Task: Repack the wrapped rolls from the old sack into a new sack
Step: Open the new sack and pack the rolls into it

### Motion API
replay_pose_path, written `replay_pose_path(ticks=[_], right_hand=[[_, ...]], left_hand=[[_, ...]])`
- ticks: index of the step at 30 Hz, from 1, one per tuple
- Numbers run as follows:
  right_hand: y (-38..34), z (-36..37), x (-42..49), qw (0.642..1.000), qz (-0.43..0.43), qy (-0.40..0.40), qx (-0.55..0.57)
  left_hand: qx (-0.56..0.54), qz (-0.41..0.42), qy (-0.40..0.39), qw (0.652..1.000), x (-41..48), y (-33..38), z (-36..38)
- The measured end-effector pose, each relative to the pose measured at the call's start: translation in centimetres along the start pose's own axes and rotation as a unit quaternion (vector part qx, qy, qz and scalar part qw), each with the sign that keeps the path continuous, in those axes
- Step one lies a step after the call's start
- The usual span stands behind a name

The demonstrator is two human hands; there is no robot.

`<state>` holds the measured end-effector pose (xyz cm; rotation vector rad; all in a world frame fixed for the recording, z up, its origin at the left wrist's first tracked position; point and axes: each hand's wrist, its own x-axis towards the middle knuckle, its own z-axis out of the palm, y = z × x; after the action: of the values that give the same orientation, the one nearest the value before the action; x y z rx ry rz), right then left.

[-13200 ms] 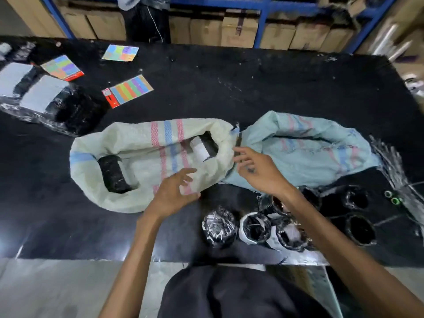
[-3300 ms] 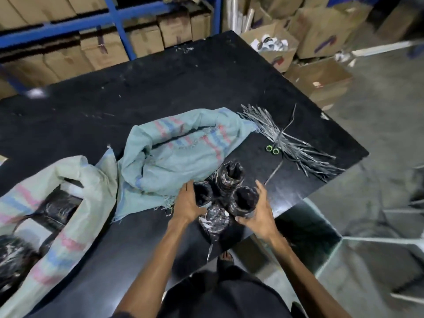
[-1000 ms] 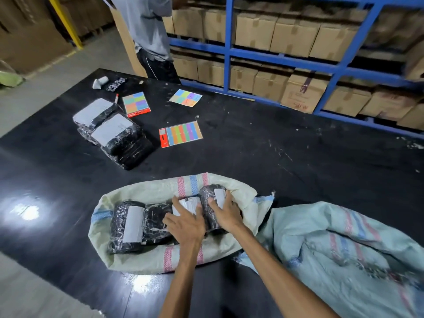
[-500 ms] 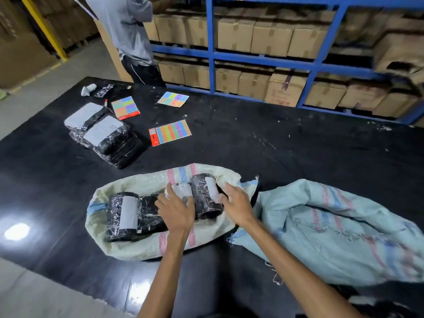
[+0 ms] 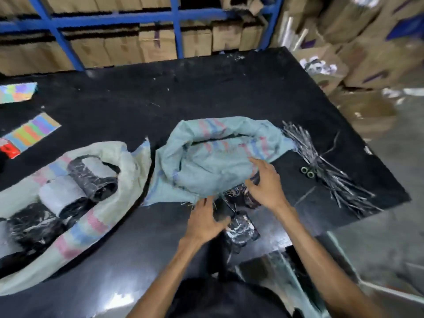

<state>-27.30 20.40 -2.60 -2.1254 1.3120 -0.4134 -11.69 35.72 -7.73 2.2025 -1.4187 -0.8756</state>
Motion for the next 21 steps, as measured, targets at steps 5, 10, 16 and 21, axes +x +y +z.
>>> replay_pose_path(ticks=[5, 10, 16, 21], right_hand=[[7.2, -1.3, -3.5, 0.996, 0.085, 0.011, -0.018], [11.9, 2.4, -2.5, 0.968, 0.167, 0.015, 0.188], [12.3, 3.9, -2.1, 0.955, 0.171, 0.054, 0.237], [9.7, 3.2, -2.3, 0.945, 0.152, 0.04, 0.287]], left_hand=[[0.133, 0.001, -0.117, 0.984, -0.5, 3.0, 6.8], [0.182, -0.016, -0.146, 0.972, -0.1, 4.4, 10.7], [0.19, -0.046, -0.078, 0.978, -0.3, 4.0, 12.2], [0.085, -0.083, -0.001, 0.993, -1.5, 3.1, 7.7]])
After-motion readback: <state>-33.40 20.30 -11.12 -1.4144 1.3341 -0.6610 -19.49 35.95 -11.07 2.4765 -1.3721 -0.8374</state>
